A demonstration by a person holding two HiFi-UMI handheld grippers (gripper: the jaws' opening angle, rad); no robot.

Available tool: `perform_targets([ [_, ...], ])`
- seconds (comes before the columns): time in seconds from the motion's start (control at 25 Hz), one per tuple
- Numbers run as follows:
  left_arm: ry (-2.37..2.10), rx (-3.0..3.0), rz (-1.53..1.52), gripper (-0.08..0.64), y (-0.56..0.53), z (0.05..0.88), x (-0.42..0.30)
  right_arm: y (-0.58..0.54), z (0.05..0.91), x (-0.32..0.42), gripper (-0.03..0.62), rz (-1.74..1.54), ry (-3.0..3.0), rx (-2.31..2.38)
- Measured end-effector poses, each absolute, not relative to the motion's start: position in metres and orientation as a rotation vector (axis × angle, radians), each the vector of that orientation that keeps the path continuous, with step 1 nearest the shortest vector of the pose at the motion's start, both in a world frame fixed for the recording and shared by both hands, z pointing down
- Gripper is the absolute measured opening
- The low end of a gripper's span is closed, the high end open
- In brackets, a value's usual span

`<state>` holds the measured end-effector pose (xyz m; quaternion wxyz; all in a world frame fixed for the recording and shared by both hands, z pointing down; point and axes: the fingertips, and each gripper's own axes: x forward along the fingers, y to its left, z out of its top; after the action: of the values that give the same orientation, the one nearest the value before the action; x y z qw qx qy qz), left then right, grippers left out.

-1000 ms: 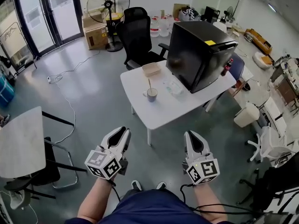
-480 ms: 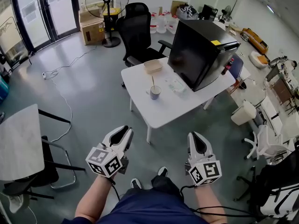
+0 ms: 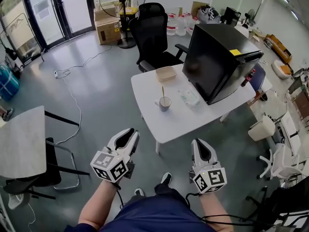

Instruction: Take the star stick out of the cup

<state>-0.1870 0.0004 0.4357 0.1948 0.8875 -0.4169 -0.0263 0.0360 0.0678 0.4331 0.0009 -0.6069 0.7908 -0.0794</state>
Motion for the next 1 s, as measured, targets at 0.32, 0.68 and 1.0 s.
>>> perform_targets([
  [0.32, -1.286, 2.459, -0.039, 0.077, -0.035, 0.435, -0.141, 0.018, 0.439, 0.081, 0.008, -0.291, 2.562, -1.790],
  [0.68, -1.394, 2.415, -0.026, 0.077, -0.051, 0.431, -0.122, -0.010, 0.440, 0.113, 0.007, -0.307, 2.597, -1.717],
  [1.0, -1.414, 2.366, 0.041, 0.077, -0.071, 0.452, -0.120, -0.033, 0.460, 0.124, 0.006, -0.369, 2.581, -1.722],
])
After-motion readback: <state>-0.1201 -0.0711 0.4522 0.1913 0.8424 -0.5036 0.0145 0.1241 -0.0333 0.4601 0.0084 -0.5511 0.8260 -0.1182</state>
